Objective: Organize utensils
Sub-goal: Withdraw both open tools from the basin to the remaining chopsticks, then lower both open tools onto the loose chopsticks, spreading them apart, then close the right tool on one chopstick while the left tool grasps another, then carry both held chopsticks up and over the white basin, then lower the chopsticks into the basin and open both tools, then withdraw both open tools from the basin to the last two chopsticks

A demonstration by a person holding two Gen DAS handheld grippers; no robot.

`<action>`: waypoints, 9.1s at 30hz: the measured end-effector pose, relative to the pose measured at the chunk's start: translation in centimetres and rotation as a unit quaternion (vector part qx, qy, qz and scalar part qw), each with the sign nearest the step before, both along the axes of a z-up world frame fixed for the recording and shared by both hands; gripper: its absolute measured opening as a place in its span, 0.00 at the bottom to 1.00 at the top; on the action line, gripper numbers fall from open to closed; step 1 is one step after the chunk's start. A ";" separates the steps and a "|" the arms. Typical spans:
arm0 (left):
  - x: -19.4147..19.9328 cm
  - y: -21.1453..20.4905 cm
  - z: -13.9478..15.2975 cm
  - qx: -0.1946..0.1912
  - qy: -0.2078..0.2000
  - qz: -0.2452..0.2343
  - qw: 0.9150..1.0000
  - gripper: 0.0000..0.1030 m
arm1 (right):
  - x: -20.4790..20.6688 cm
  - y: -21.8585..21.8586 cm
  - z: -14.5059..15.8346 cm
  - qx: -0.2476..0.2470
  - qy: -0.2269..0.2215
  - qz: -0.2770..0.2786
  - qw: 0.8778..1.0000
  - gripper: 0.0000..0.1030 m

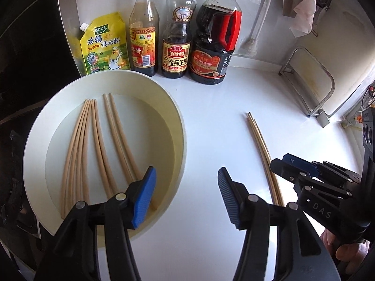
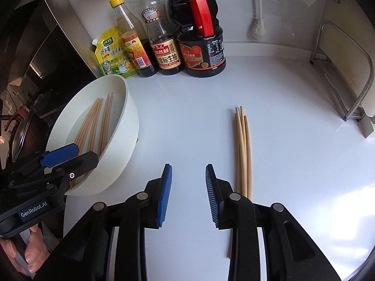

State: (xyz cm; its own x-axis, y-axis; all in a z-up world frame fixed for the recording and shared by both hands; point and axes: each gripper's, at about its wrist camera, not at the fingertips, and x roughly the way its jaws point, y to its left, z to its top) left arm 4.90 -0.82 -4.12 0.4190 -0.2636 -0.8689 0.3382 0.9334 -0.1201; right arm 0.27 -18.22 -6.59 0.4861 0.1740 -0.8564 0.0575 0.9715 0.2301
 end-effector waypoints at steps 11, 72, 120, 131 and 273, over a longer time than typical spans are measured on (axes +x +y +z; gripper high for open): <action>-0.7 -2.4 -0.9 0.011 0.011 0.010 1.000 0.56 | -0.2 -2.7 -1.5 0.000 0.008 0.005 1.000 0.34; -1.9 -6.8 -5.7 0.034 0.036 0.022 0.999 0.70 | -0.4 -6.3 -7.6 -0.057 0.029 0.032 0.997 0.45; -0.3 -7.1 -8.6 0.065 -0.019 0.060 0.996 0.75 | -1.2 -9.2 -8.4 -0.085 0.014 0.014 0.996 0.44; 0.5 -8.8 -10.2 0.093 -0.017 0.049 0.994 0.64 | -1.1 -8.6 -8.5 -0.107 0.006 0.026 0.994 0.36; -2.3 -2.1 -2.3 -0.007 -0.028 0.059 0.998 0.81 | -0.7 -4.5 -7.4 -0.068 0.037 -0.008 0.997 0.38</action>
State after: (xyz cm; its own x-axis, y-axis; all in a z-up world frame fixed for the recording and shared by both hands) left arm 2.63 -2.95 -6.39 0.4956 -0.2213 -0.8399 0.2330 0.9654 -0.1169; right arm -0.39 -22.74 -13.96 0.4230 0.0470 -0.9049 0.0856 0.9921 0.0916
